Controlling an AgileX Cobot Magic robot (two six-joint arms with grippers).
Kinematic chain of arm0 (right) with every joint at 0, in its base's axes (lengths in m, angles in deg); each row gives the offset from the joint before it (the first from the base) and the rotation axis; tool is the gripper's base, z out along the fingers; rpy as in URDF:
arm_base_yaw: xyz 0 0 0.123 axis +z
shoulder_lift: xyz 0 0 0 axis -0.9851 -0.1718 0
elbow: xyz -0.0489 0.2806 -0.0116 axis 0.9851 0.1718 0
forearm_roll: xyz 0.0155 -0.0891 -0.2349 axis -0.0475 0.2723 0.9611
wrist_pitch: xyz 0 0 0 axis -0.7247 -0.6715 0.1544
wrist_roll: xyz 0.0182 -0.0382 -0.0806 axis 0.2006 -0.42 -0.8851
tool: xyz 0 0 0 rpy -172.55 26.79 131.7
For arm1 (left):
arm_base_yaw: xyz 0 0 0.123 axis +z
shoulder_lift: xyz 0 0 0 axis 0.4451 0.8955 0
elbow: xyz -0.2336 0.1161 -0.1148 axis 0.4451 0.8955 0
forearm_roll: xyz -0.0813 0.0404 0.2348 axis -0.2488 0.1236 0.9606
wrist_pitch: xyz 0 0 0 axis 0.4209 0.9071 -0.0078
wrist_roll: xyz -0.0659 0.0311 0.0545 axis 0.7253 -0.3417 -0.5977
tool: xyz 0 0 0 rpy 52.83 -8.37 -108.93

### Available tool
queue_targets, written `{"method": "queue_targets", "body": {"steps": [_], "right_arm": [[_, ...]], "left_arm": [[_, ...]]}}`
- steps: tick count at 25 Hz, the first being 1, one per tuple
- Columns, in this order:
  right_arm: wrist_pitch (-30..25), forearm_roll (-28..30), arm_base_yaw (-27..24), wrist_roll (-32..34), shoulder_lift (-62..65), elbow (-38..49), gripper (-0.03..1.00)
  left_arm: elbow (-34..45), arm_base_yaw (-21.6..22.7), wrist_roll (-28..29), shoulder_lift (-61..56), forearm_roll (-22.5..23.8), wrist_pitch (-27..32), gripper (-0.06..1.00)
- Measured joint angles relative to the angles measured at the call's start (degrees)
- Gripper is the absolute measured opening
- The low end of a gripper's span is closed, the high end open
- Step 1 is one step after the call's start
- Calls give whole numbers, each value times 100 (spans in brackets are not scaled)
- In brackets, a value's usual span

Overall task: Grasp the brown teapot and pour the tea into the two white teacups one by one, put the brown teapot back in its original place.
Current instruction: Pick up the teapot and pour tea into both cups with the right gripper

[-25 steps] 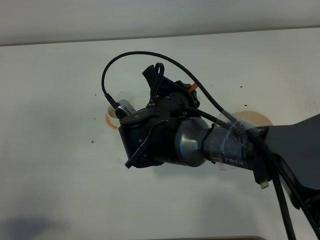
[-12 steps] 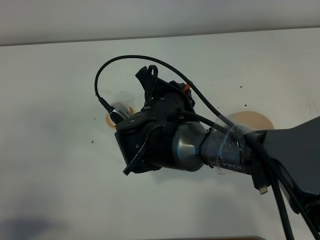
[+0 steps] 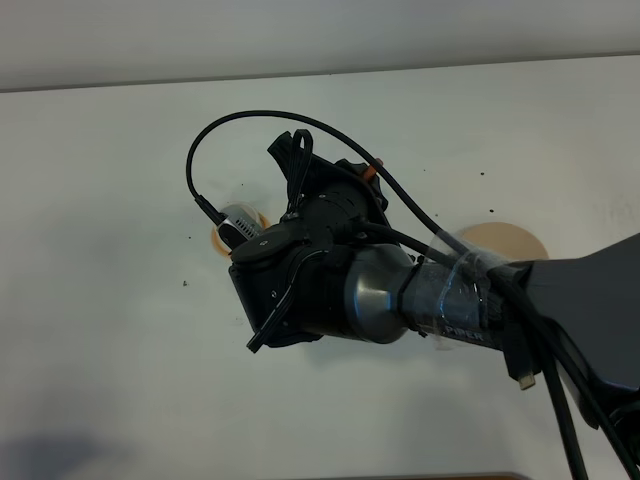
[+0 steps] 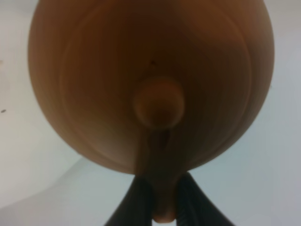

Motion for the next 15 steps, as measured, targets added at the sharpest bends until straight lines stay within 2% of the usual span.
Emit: {"method": "queue_targets", "body": {"steps": [15], "right_arm": [[0,158,0,-54,0,0,9]], "left_arm": [[0,0,1,0,0,0,25]]}}
